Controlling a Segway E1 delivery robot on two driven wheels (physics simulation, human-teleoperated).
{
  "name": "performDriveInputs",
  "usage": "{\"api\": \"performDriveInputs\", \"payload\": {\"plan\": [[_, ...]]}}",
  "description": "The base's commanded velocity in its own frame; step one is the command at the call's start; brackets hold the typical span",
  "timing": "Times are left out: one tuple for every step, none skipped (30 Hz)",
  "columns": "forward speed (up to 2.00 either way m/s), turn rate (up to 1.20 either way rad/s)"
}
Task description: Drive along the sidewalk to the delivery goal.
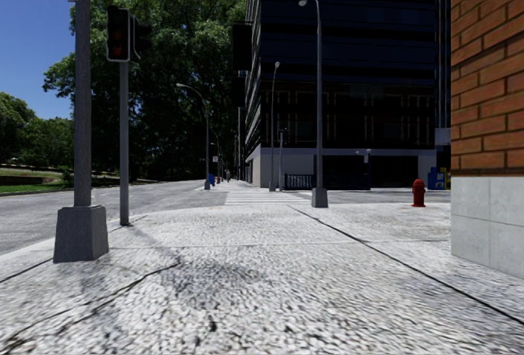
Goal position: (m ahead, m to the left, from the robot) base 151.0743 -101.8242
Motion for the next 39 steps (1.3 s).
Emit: {"api": "performDriveInputs", "payload": {"plan": [[2.0, 0.0], [2.0, 0.0], [2.0, 0.0], [2.0, 0.0], [2.0, 0.0], [2.0, 0.0], [2.0, 0.0], [2.0, 0.0], [2.0, 0.0], [2.0, 0.0], [2.0, 0.0], [2.0, 0.0], [2.0, 0.0], [2.0, 0.0], [2.0, 0.0], [2.0, 0.0], [2.0, 0.0], [2.0, 0.0], [2.0, 0.0], [2.0, 0.0], [2.0, 0.0], [2.0, 0.0], [2.0, 0.0], [2.0, 0.0], [2.0, 0.0], [2.0, 0.0], [2.0, 0.0], [2.0, 0.0], [2.0, 0.0], [2.0, 0.0], [2.0, 0.0], [2.0, 0.0], [2.0, 0.0], [2.0, 0.0], [2.0, 0.0], [2.0, 0.0], [2.0, 0.0], [2.0, 0.0], [2.0, 0.0]]}}
